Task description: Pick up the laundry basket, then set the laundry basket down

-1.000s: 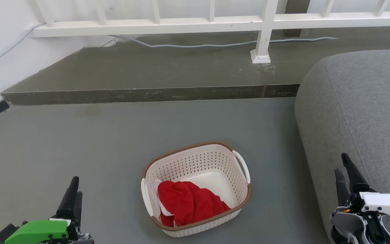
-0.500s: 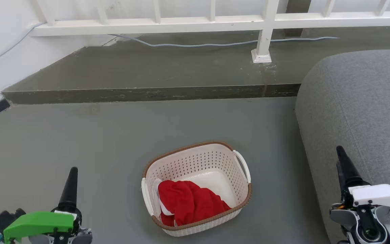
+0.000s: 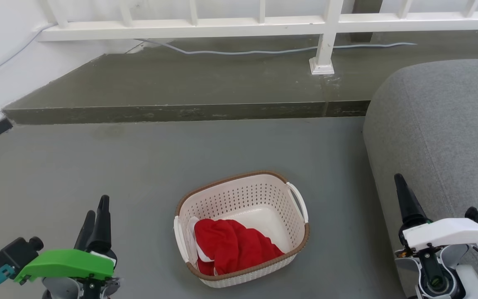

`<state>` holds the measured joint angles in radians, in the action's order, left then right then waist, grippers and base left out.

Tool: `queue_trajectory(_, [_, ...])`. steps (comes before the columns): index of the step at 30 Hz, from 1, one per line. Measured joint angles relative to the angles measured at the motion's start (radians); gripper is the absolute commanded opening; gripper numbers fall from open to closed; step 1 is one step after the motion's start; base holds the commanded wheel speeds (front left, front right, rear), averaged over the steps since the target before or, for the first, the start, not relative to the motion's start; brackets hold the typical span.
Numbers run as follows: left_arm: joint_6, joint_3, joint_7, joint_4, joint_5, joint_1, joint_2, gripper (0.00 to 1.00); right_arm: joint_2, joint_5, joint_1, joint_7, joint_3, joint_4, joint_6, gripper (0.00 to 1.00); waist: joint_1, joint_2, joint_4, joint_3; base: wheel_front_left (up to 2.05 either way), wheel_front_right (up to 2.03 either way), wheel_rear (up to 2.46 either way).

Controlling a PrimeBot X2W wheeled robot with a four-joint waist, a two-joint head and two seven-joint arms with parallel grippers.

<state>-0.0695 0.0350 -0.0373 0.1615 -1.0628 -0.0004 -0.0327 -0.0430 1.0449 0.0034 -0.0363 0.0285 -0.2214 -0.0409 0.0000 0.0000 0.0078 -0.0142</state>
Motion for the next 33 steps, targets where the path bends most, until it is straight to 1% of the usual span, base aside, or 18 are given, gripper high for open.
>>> queue_trajectory(2, [0.006,0.004,-0.007,-0.009,0.043,0.000,0.000,1.00,-0.005,-0.039,0.000,-0.007,0.011,0.006,0.001,1.00,0.0000,0.0000,0.001,-0.002,0.00,0.00,0.00])
queue_trajectory(4, [0.010,0.009,-0.010,-0.013,0.074,0.000,-0.001,1.00,-0.008,-0.079,0.000,-0.012,0.020,0.010,0.013,1.00,0.0000,0.0000,0.001,-0.003,0.00,0.00,0.00])
queue_trajectory(8, [0.027,0.026,-0.027,-0.022,0.144,0.001,-0.001,1.00,-0.010,-0.146,0.000,-0.027,0.041,0.017,0.025,1.00,0.0000,0.0000,0.002,-0.004,0.00,0.00,0.00])
queue_trajectory(17, [0.045,0.054,-0.058,-0.049,0.300,0.009,-0.002,1.00,-0.013,-0.289,0.000,-0.053,0.076,0.024,0.044,1.00,0.0000,0.0000,0.003,-0.001,0.00,0.00,0.00])
queue_trajectory(18, [0.053,0.062,-0.061,-0.054,0.335,0.018,-0.002,1.00,-0.013,-0.319,0.001,-0.062,0.080,0.027,0.052,1.00,0.0000,0.0000,0.003,0.001,0.00,0.00,0.00])
queue_trajectory(19, [0.054,0.064,-0.063,-0.057,0.352,0.024,-0.002,1.00,-0.013,-0.332,0.001,-0.063,0.082,0.029,0.052,1.00,0.0000,0.0000,0.003,0.002,0.00,0.00,0.00])
queue_trajectory(22, [0.069,0.068,-0.073,-0.067,0.398,0.035,-0.004,1.00,-0.013,-0.377,0.002,-0.075,0.093,0.036,0.061,1.00,0.0000,0.0000,0.003,0.003,0.00,0.00,0.00])
queue_trajectory(24, [0.072,0.070,-0.083,-0.074,0.425,0.038,-0.005,1.00,-0.013,-0.402,0.002,-0.083,0.100,0.040,0.062,1.00,0.0000,0.0000,0.003,0.005,0.00,0.00,0.00])
queue_trajectory(28, [0.085,0.079,-0.096,-0.084,0.487,0.044,-0.007,1.00,-0.013,-0.460,0.003,-0.095,0.110,0.049,0.078,1.00,0.0000,0.0000,0.003,0.007,0.00,0.00,0.00])
queue_trajectory(33, [0.096,0.094,-0.114,-0.107,0.559,0.046,-0.008,1.00,-0.013,-0.531,0.005,-0.114,0.124,0.061,0.088,1.00,0.0000,0.0000,0.003,0.007,0.00,0.00,0.00])
